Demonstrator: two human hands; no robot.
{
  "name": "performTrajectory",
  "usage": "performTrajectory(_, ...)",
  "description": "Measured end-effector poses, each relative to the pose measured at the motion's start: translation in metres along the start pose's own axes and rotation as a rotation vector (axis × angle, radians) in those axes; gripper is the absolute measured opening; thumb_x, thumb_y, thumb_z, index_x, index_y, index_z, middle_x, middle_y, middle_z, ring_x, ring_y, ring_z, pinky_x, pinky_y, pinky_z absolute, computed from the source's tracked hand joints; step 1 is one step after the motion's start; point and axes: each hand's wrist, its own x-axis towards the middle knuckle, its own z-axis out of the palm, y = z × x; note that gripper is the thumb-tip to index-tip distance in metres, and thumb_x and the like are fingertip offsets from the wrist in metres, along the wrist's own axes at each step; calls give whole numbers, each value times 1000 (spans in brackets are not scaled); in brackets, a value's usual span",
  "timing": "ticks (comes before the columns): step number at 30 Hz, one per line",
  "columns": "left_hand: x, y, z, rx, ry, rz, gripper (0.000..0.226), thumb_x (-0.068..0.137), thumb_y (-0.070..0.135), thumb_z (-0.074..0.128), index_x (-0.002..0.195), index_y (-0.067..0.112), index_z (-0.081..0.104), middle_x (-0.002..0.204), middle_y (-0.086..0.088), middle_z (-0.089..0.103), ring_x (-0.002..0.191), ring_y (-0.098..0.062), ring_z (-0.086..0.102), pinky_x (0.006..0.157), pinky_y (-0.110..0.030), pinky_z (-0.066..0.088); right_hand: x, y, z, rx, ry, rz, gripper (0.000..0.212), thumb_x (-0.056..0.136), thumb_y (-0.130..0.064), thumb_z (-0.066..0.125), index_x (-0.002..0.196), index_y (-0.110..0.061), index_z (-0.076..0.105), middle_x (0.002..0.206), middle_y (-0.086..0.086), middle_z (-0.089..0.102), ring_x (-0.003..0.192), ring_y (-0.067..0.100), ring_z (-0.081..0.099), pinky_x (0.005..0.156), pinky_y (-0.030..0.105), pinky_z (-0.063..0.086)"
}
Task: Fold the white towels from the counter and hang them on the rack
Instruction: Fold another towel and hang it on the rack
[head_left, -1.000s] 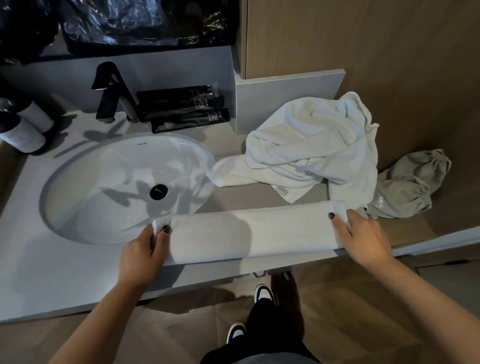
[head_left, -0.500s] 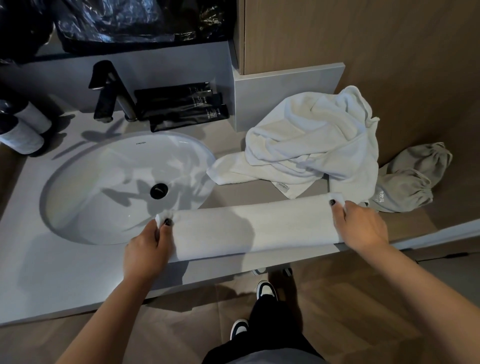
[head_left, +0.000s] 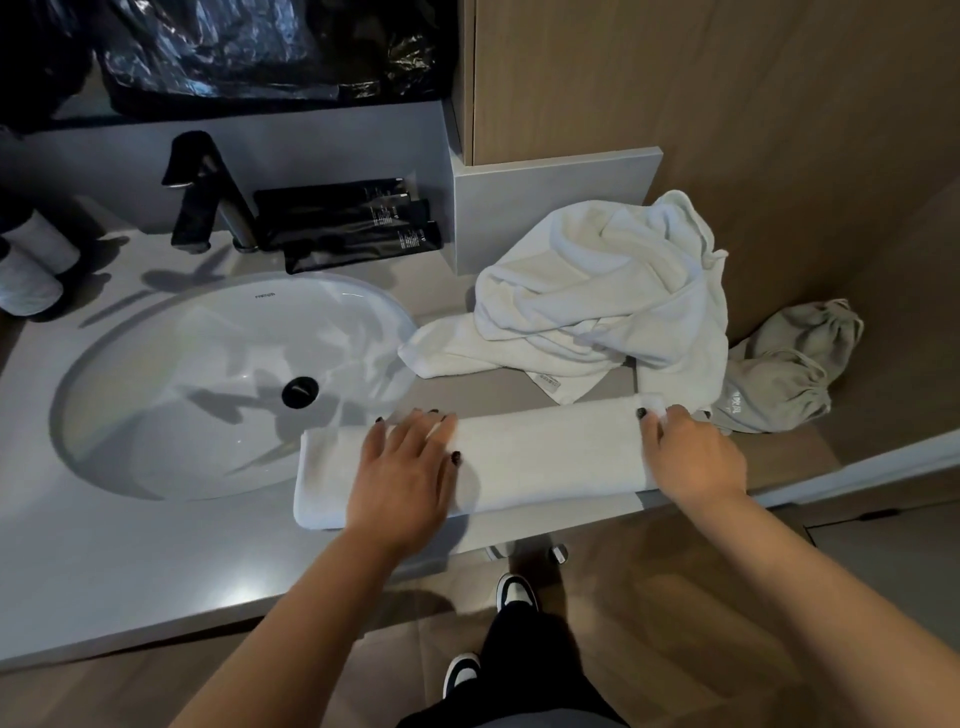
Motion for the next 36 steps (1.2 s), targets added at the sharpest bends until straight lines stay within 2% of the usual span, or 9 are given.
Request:
performTrajectory(3,1,-4,3,25,-10,8,53,100,40,26,141,15,50,135,-6,58,128,-27,51,111,-51,33,-2,-23,-3,-106,264,-95,31,86,-22,61,110,-2,56,105,19,61,98,39,57,80,45,42)
performTrajectory(5,1,-5,5,39,-1,11,52,100,38,27,140,14,52,134,-6,59,127,-27,52,110,-50,32,-12,-53,4,12,328,-381,43,68,-1,69,111,1,59,107,20,61,98,39,59,80,45,47)
performTrajectory(7,0,-3,6,37,1,5,52,100,37,29,138,12,54,134,-7,60,127,-27,52,111,-49,30,-35,-91,18,143,202,-643,57,64,6,67,119,-1,60,119,17,61,112,37,58,93,44,47)
performTrajectory(9,-1,-3,8,55,-13,4,53,100,37,28,137,10,55,136,-8,59,131,-26,50,113,-46,25,-57,-119,35,115,68,-758,56,76,-8,63,132,-4,55,134,13,57,129,32,50,107,43,41)
performTrajectory(13,-8,-16,11,54,-35,-64,62,101,47,21,149,11,39,153,-8,42,145,-22,33,120,-37,12,-61,-119,52,-20,-26,-734,60,97,-37,24,147,-7,41,150,11,45,143,26,36,118,44,28)
performTrajectory(20,-23,-40,7,129,-38,-131,74,99,59,12,155,12,25,162,-8,23,152,-20,9,123,-38,0,-42,-71,44,-126,-90,-643,80,96,-64,10,157,-14,3,165,4,3,151,19,-9,120,44,-7)
performTrajectory(25,-27,-49,9,166,-63,-139,80,98,65,13,157,9,15,164,-9,11,152,-21,-1,123,-41,-1,-25,-22,33,-155,-44,-537,88,93,-70,8,157,-10,6,164,7,8,151,21,-3,121,47,-1)
performTrajectory(31,-40,-70,6,150,-96,-198,92,92,74,8,156,8,3,165,-10,-2,152,-21,-11,124,-43,5,-18,-4,30,-170,-40,-503,96,89,-75,10,156,-7,4,164,8,3,151,20,-10,122,44,-2)
performTrajectory(36,-39,-71,5,109,-88,-207,95,91,75,5,157,6,6,165,-11,1,152,-21,-11,123,-42,7,-10,22,29,-26,-85,-418,103,84,-80,15,156,-8,-3,164,8,-7,151,18,-11,122,37,4)
